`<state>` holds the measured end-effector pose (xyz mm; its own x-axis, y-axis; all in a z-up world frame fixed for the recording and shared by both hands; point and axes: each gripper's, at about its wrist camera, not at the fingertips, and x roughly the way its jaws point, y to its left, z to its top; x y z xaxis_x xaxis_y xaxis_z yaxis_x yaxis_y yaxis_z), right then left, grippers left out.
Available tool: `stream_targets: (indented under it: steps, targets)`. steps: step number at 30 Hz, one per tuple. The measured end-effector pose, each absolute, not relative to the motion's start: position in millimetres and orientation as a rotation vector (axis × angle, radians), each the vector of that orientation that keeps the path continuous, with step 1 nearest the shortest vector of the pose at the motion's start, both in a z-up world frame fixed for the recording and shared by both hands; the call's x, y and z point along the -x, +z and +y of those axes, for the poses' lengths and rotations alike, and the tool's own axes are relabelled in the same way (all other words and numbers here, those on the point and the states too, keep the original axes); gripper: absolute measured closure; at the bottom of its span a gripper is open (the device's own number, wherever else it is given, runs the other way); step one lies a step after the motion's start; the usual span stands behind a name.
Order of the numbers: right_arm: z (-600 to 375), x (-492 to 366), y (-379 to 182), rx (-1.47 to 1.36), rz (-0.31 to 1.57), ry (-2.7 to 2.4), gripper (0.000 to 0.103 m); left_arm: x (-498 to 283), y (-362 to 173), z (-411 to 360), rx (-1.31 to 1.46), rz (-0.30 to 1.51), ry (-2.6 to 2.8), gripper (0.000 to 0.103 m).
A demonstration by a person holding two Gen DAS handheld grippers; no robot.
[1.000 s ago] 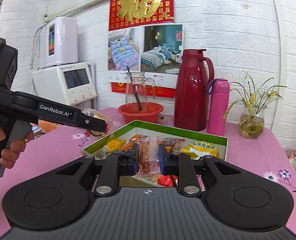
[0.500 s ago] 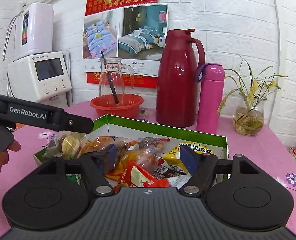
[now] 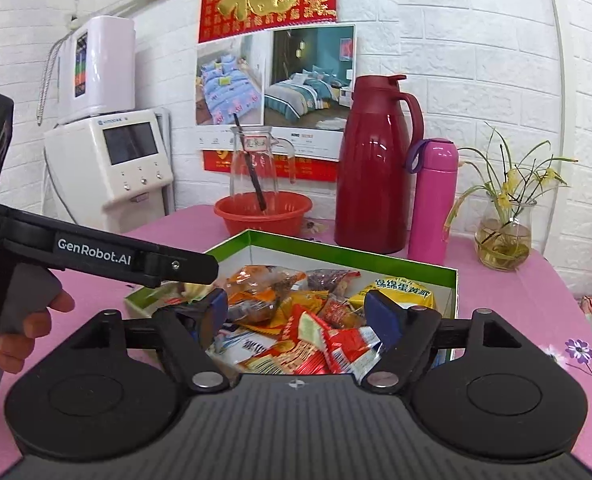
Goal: Organize snacks
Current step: 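Move both open grippers to the green packet on the table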
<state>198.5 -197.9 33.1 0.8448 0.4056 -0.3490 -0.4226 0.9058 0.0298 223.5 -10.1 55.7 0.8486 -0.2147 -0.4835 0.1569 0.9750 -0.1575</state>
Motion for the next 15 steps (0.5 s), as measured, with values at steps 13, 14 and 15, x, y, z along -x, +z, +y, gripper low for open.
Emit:
stream_targets:
  steps: [13,14,15]
  targets:
    - [-223,-115,14,0.086,0.473,0.490,0.000,-151,37,-44,0.102,0.646,-0.413,0.000]
    - [-226,-112,9,0.080,0.494,0.496,0.000,-149,32,-45,0.113,0.662,-0.427,0.000]
    - [-228,-109,4,0.077,0.512,0.502,0.000,-148,27,-47,0.124,0.684,-0.444,0.000]
